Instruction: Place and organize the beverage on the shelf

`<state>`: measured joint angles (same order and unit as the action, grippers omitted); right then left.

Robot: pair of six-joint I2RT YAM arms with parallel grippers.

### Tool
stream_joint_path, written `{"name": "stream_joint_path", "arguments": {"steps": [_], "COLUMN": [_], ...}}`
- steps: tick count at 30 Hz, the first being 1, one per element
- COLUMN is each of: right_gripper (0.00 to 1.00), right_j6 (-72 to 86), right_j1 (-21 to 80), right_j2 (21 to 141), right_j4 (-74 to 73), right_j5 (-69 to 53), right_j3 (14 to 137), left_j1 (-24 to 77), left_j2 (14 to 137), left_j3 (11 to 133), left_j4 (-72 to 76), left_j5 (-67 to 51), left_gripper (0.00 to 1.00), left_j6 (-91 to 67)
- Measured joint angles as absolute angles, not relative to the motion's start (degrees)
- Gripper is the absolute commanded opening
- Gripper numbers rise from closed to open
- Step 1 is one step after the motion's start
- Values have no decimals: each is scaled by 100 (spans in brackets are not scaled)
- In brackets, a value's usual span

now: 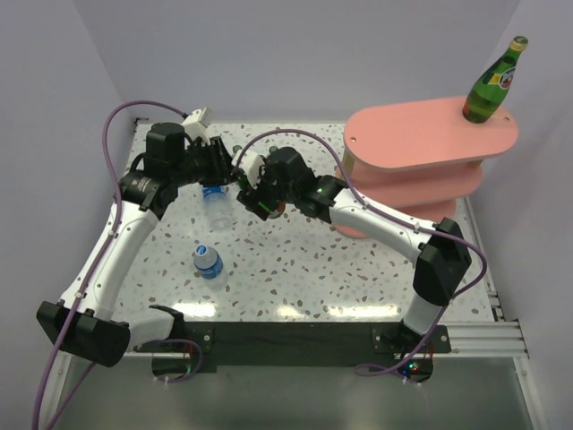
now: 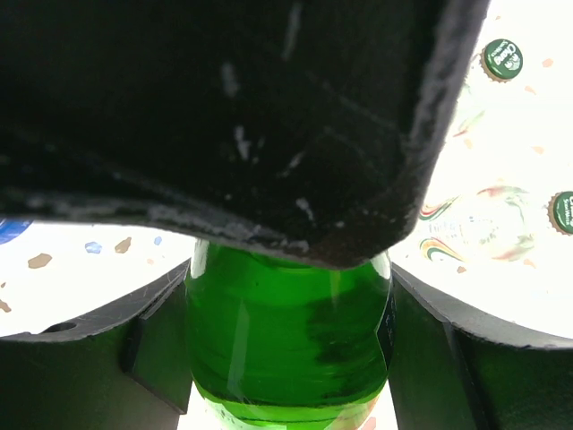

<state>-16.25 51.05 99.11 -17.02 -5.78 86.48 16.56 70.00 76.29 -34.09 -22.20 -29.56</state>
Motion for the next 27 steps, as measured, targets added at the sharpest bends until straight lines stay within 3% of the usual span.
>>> {"name": "stream_joint_path", "arguments": {"steps": [2, 3, 5, 6, 9, 21, 27], "right_gripper": [0, 0, 0, 0, 0, 0, 0], "right_j6": [-1632, -1636, -1656, -1660, -1632, -1520, -1557], "right_j1": [5098, 5092, 5072, 5057, 4984, 4899, 4897], "right_j2": [9911, 9911, 9911, 9911, 9876, 9585, 9424], "right_j4": [-1737, -1767, -1876, -1922, -2003, -2300, -2377], "right_j5": [-628, -685, -773, -847, -1157, -1973, -2338], "right_j3": [8656, 8672, 8722, 8742, 8753, 8748, 8468], "left_j1": [1656, 1656, 1656, 1656, 1614, 1590, 1584], "left_j2": [7000, 7000, 7000, 6995, 6976, 6646, 6471], "left_j3": [7629, 7629, 7627, 7627, 7572, 7413, 7555], "left_j4": [-3409, -3411, -3406, -3402, -3350, -3192, -3352], "left_j5": [-2228, -2231, -2250, -2259, -2290, -2265, -1898], "left_gripper": [5, 19, 36, 50, 67, 89, 93], "left_j6": [-2958, -2965, -3002, -3028, -3105, -3188, -3015]}}
